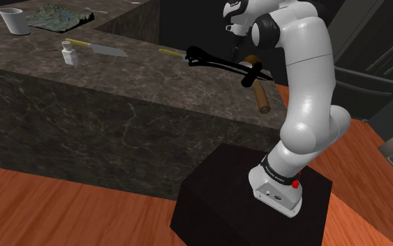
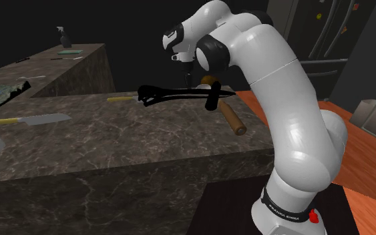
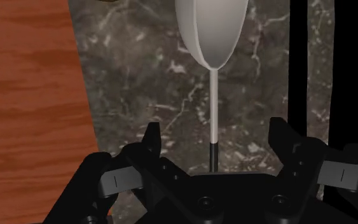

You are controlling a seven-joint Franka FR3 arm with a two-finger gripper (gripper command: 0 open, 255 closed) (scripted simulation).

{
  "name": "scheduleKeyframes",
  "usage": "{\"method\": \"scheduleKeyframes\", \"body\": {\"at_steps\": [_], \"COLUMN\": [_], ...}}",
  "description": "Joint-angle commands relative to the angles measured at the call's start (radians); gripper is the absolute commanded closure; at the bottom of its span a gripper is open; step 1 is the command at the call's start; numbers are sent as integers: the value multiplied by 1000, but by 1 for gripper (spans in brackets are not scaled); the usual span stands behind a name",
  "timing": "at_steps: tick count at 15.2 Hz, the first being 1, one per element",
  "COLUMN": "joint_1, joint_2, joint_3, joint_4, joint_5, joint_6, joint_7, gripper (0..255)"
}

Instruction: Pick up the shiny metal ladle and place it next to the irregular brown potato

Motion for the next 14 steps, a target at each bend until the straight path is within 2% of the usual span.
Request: {"method": "scheduleKeyframes", "body": {"at_steps": [1, 2, 6, 14], "joint_1": [1, 1, -29, -29], "joint_2": [1, 0, 0, 0], "joint_3": [1, 1, -3, -3], "joint_4": [0, -2, 133, 133], "joint_5": [0, 0, -9, -9], "joint_6": [-1, -1, -126, -126], "joint_7": [0, 0, 18, 18], "gripper": [0, 0, 0, 0]}}
